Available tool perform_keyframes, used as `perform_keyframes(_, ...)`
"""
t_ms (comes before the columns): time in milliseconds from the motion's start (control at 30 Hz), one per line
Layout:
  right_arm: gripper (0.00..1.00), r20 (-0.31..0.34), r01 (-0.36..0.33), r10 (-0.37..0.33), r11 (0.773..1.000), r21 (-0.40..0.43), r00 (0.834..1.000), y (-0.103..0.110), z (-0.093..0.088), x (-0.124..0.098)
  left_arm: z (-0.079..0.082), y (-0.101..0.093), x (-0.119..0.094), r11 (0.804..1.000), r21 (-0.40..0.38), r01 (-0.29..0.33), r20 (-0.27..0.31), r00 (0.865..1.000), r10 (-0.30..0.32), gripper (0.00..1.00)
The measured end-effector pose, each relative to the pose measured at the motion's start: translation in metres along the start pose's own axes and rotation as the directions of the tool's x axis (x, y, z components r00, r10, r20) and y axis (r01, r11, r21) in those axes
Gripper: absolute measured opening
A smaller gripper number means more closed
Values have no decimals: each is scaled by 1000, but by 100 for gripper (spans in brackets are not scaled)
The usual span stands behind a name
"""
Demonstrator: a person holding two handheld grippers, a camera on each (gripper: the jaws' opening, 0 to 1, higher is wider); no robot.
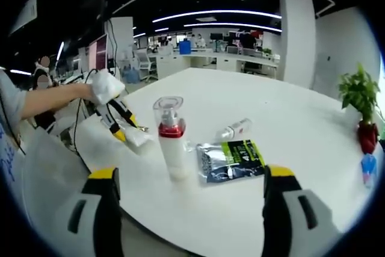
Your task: Arrange the skincare products in the storage area until every visible bottle or jar stands upright without overlapping.
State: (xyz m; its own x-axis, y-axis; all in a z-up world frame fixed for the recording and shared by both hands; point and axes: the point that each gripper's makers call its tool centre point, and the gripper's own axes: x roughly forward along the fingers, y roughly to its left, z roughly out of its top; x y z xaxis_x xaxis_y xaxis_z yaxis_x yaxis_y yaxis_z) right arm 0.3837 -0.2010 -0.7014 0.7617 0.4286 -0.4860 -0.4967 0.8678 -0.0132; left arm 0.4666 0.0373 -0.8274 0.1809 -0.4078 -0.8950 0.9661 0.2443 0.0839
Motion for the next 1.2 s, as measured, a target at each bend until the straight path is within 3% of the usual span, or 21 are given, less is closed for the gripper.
perform_keyframes(267, 100, -11, -3, 3, 1000, 1, 1000, 1, -3, 1, 0, 1, 0, 1000, -21, 6, 19, 1000, -5, 34)
perform_keyframes(700, 100, -17, -30, 30, 999, -17, 999, 10, -1, 5, 5, 2, -9, 997, -66, -31, 73, 997, 35, 31)
perform_keyframes(967, 100, -12, -40, 40, 999, -14, 999, 12, 0, 6, 24, 1, -29, 993, -91, -73, 171, 981, 88, 30)
perform_keyframes(1200, 100, -5, -46, 46, 999, -11, 999, 14, 0, 5, 42, -8, -43, 992, -64, -111, 234, 964, 123, 30)
